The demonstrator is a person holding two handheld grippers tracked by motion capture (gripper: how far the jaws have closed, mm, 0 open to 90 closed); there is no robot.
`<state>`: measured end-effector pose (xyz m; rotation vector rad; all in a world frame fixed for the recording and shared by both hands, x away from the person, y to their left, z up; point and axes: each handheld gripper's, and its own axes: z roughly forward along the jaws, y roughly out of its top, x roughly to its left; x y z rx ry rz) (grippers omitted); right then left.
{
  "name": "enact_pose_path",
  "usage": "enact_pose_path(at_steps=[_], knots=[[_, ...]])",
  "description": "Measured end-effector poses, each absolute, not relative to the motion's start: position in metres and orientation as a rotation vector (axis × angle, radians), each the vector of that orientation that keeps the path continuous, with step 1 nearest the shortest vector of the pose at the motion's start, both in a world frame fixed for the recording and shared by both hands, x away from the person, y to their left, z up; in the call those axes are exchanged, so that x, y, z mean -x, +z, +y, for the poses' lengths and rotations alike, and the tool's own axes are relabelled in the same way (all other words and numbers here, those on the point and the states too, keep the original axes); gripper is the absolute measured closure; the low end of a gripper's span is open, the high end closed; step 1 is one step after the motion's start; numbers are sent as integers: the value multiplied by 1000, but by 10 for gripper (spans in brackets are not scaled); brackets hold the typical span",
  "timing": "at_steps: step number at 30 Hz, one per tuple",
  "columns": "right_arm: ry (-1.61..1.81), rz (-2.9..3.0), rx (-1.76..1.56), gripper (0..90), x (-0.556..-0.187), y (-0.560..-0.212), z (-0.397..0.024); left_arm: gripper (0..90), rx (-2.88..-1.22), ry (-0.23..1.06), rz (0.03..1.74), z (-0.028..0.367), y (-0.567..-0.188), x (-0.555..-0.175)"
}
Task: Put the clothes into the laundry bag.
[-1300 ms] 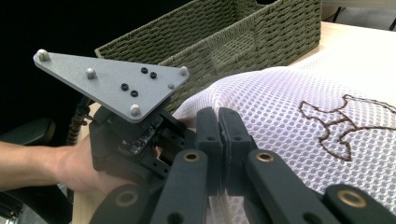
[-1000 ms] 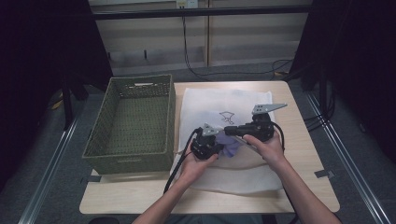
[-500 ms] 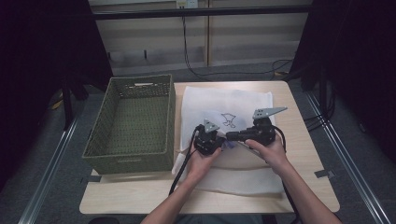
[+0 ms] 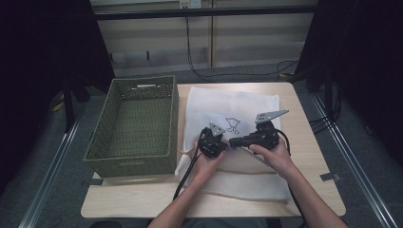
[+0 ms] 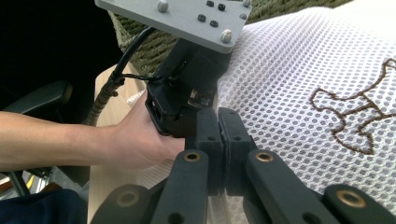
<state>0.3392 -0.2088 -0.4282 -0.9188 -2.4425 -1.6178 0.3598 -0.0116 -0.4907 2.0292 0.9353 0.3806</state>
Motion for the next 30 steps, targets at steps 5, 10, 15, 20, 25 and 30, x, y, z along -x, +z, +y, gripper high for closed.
enact_pose_path(at_steps=[5, 10, 15, 20, 25, 30], knots=[[-1576, -2439, 925, 888, -342, -434, -212, 745, -2030, 351, 956, -16, -496, -358], [-1557, -2446, 923, 888, -343, -437, -210, 591, -2100, 328, 904, -12, -495, -356], [-1561, -2441, 939, 887, -343, -436, -211, 481, -2113, 283, 848, -4, -494, -351], [-1566, -2442, 943, 886, -343, -435, -211, 431, -2115, 254, 804, 4, -490, -344], [-1580, -2439, 961, 886, -343, -435, -213, 368, -2169, 265, 741, 9, -483, -340], [-1592, -2434, 976, 885, -343, -434, -214, 368, -2166, 256, 700, 19, -470, -334]])
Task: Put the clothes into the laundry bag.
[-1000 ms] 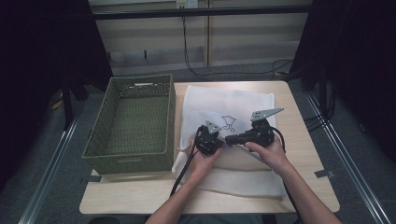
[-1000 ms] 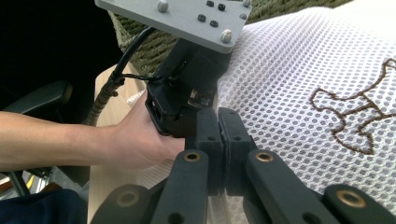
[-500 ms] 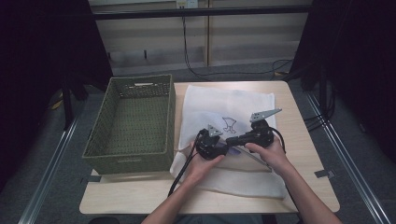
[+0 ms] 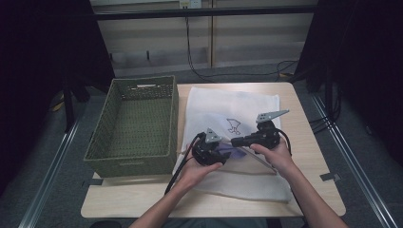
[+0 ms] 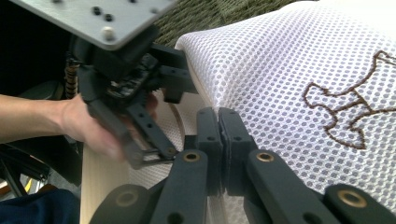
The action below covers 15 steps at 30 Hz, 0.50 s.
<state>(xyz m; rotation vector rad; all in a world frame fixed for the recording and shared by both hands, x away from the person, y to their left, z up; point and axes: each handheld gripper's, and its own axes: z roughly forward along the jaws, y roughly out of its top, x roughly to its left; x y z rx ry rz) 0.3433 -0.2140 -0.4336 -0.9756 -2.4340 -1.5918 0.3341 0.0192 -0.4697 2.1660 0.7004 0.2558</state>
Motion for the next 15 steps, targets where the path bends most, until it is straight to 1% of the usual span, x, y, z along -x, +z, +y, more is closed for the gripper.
enact_pose_path(at_steps=[4, 6, 7, 8, 11, 12, 13, 14, 15], knots=[[-1592, -2437, 980, 885, -343, -433, -214, 366, -2185, 256, 664, 23, -469, -329], [-1593, -2442, 977, 885, -343, -433, -215, 367, -2171, 275, 640, 25, -470, -325], [-1594, -2443, 976, 885, -343, -433, -215, 366, -2150, 264, 645, 26, -471, -324], [-1595, -2445, 975, 886, -343, -432, -214, 343, -2157, 248, 647, 25, -472, -324], [-1591, -2454, 974, 885, -343, -432, -214, 334, -2166, 243, 642, 23, -476, -324], [-1593, -2452, 976, 885, -343, -432, -214, 351, -2188, 232, 631, 21, -480, -325], [-1593, -2450, 978, 885, -343, -432, -214, 391, -2188, 232, 631, 21, -480, -325], [-1596, -2448, 981, 885, -343, -432, -214, 454, -2197, 228, 634, 19, -484, -327], [-1597, -2454, 977, 885, -343, -431, -215, 529, -2203, 258, 642, 18, -487, -328]])
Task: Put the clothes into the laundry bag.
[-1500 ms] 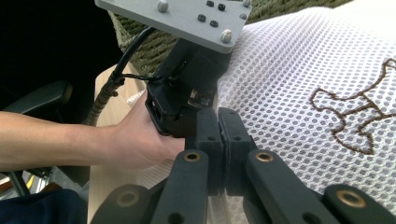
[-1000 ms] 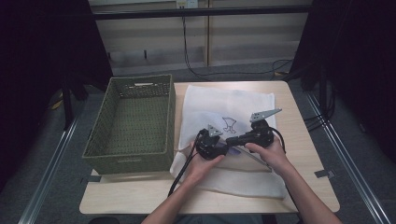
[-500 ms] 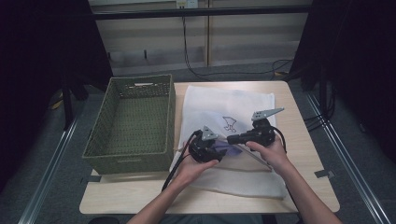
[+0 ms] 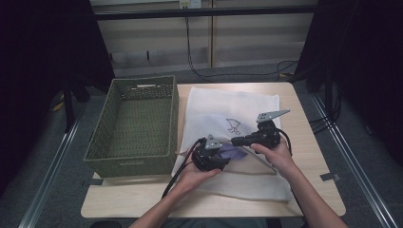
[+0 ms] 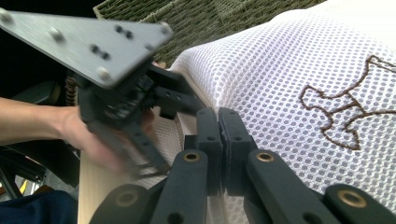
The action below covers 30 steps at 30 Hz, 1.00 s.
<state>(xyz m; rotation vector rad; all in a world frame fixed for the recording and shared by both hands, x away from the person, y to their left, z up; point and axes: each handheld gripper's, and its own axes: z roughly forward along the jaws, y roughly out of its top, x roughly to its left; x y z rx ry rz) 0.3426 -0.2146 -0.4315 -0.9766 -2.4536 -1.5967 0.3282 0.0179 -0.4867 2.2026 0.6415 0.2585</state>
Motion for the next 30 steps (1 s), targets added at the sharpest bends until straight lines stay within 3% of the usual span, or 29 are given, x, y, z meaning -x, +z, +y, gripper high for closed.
enact_pose_path(at_steps=[1, 2, 5, 13, 15, 21, 24, 26, 30], knots=[[-1597, -2454, 977, 885, -343, -431, -215, 646, -2203, 258, 642, 18, -487, -328], [-1595, -2456, 975, 885, -342, -431, -215, 646, -2202, 249, 666, 17, -489, -331], [-1596, -2465, 974, 886, -341, -430, -214, 861, -2182, 264, 725, 17, -490, -338], [-1585, -2492, 951, 887, -339, -429, -209, 874, -2141, 352, 825, 4, -489, -349], [-1587, -2491, 945, 887, -338, -427, -207, 875, -2048, 369, 907, -2, -486, -353], [-1587, -2494, 908, 890, -336, -427, -205, 876, -1981, 397, 938, -5, -483, -358], [-1569, -2497, 903, 890, -336, -429, -203, 873, -2020, 435, 950, -7, -489, -360], [-1560, -2505, 899, 890, -337, -430, -203, 858, -2048, 467, 926, -8, -491, -360], [-1558, -2497, 904, 890, -338, -432, -203, 774, -2075, 408, 929, -5, -491, -361]])
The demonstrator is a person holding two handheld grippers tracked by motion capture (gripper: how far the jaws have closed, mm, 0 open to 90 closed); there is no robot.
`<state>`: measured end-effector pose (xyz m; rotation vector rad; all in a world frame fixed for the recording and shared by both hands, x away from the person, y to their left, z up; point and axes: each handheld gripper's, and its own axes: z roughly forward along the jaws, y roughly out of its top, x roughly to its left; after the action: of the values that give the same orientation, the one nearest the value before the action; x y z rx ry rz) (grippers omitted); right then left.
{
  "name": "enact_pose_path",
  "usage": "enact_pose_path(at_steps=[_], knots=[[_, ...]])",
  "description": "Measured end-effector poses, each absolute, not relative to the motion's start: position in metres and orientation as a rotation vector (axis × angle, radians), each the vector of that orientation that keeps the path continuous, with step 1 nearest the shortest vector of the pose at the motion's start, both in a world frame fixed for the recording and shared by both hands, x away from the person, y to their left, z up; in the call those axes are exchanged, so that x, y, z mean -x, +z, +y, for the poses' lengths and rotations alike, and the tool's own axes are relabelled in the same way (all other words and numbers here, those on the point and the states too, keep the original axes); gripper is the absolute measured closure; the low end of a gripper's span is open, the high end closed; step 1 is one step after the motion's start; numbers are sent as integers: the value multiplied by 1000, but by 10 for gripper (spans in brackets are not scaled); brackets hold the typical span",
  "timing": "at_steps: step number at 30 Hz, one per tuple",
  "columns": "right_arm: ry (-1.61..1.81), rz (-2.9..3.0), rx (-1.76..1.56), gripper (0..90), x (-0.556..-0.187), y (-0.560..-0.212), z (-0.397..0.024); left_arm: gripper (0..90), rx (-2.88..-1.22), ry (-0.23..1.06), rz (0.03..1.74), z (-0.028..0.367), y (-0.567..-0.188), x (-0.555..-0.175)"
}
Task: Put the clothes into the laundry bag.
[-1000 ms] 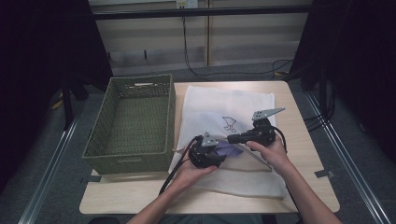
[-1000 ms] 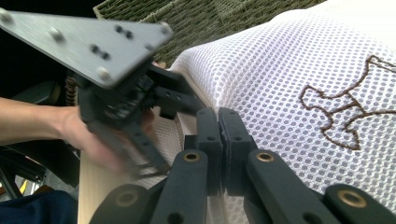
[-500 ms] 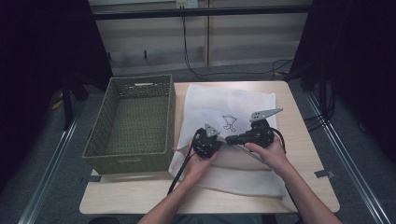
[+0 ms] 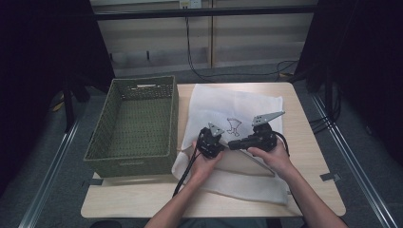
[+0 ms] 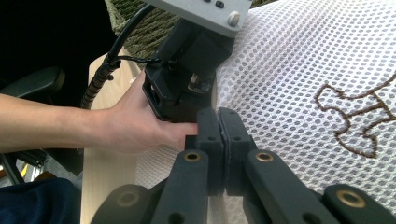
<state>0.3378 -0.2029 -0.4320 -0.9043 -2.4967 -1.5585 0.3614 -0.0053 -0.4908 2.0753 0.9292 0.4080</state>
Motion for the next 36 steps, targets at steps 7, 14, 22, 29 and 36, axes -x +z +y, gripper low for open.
enact_pose_path(at_steps=[7, 14, 22, 29, 36], knots=[[-1580, -2471, 908, 888, -341, -434, -206, 651, -2069, 300, 885, 7, -479, -357], [-1609, -2456, 926, 887, -341, -433, -212, 620, -2073, 251, 837, 18, -469, -348], [-1615, -2461, 941, 886, -339, -432, -216, 636, -2042, 188, 755, 36, -453, -336], [-1616, -2477, 959, 883, -338, -432, -218, 625, -2025, 170, 714, 58, -445, -328], [-1620, -2487, 981, 883, -337, -431, -219, 574, -1968, 160, 669, 81, -433, -311]])
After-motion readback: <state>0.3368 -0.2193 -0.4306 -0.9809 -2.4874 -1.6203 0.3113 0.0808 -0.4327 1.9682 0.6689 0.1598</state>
